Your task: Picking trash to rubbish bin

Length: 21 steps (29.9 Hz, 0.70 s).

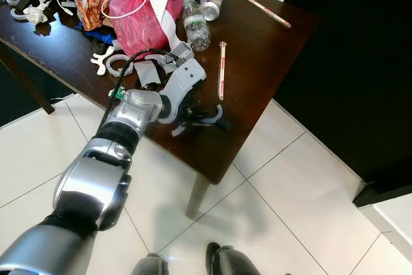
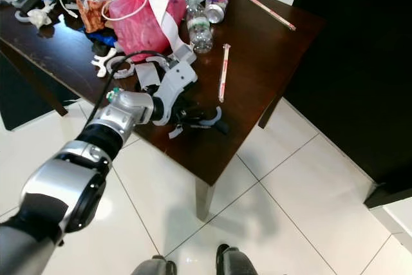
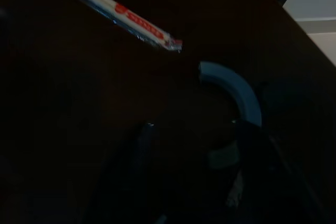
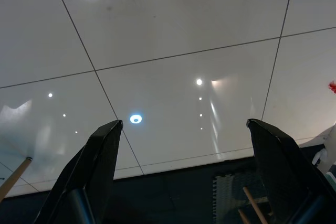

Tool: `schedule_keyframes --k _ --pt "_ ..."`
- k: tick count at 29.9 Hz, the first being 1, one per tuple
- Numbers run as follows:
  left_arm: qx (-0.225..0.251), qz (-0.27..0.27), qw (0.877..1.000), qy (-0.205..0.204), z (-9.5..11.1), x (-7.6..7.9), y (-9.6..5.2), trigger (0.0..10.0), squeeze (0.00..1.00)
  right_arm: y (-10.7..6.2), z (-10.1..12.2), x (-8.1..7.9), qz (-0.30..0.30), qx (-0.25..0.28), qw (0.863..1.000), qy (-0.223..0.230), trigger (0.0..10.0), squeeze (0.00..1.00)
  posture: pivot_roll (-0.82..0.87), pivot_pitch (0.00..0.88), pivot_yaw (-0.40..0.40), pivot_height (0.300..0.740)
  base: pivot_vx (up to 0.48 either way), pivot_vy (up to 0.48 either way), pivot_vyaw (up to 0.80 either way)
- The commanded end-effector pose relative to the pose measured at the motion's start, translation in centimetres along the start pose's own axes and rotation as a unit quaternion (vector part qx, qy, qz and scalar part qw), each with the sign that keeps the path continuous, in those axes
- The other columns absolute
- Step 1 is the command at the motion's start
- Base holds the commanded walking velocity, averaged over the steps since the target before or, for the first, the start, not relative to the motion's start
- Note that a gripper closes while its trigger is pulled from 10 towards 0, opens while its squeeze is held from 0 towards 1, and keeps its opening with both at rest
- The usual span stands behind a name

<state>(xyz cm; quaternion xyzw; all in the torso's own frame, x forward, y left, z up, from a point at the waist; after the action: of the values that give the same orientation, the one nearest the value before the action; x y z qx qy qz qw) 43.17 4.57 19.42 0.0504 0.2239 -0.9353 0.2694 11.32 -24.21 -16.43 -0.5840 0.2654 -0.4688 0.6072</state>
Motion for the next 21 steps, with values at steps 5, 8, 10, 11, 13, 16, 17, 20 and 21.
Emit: schedule_keyframes --k 5,8,10,11,13,16,17,20,21 --pt "-0.033 -0.017 0.999 0.004 -0.1 0.3 0.1 10.0 1.00 -0.1 -2.2 -1.0 0.012 -0.028 0.999 0.008 10.0 0.00 -0.04 0.290 -0.025 0.740 0.000 0.000 0.00" --pt "-0.033 -0.023 0.999 0.006 0.0 0.5 0.2 10.0 1.00 -0.1 -2.3 -1.1 0.013 -0.029 0.999 0.009 10.0 0.00 -0.04 0.294 -0.023 0.740 0.000 0.000 0.00" --pt "-0.037 -0.032 0.999 0.010 0.0 0.8 0.3 10.0 1.00 -0.1 -2.3 -1.2 0.013 -0.029 0.999 0.010 10.0 0.00 -0.04 0.295 -0.023 0.740 0.000 0.000 0.00" --pt "-0.039 -0.034 0.999 0.011 -0.1 0.9 0.4 10.0 1.00 -0.1 -2.4 -1.2 0.013 -0.029 0.999 0.010 10.0 0.00 -0.04 0.297 -0.022 0.740 0.000 0.000 0.00" --pt "-0.039 -0.038 0.998 0.015 -0.1 1.1 0.4 10.0 1.00 -0.1 -2.4 -1.2 0.013 -0.030 0.999 0.011 10.0 0.00 -0.04 0.298 -0.022 0.740 0.000 0.000 0.00" --pt "-0.037 -0.053 0.997 0.029 0.0 1.6 0.6 10.0 1.00 -0.1 -2.5 -1.3 0.013 -0.031 0.999 0.012 10.0 0.00 -0.04 0.299 -0.022 0.740 0.000 0.000 0.00" --pt "-0.046 -0.057 0.997 0.029 -0.3 1.7 0.7 10.0 1.00 -0.1 -2.6 -1.3 0.013 -0.031 0.999 0.012 10.0 0.00 -0.04 0.304 -0.022 0.740 0.000 0.000 0.00" --pt "-0.055 -0.064 0.996 0.028 -0.8 1.9 0.7 10.0 1.00 -0.1 -2.6 -1.3 0.013 -0.032 0.999 0.013 10.0 0.00 -0.04 0.304 -0.022 0.740 0.000 0.000 0.00" --pt "-0.062 -0.066 0.996 0.029 -1.1 2.0 0.8 10.0 0.33 -0.1 -2.6 -1.3 0.013 -0.032 0.999 0.013 10.0 0.00 -0.04 0.306 -0.022 0.740 0.000 0.000 0.00"
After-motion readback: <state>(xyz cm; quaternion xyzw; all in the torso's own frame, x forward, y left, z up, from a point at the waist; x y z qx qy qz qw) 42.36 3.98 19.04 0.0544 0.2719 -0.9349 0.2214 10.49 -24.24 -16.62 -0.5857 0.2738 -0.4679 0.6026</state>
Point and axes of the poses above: a point about 5 cm out from each wrist's last joint towards the gripper, its own y axis pointing out of the wrist towards the gripper, its own z axis along the axis of the wrist's last joint, x = y × z, the point moved 6 cm from there along y, pointing out of the wrist towards the gripper, and after that the axes turned 1 degree about -y, right-handed, at the moved point
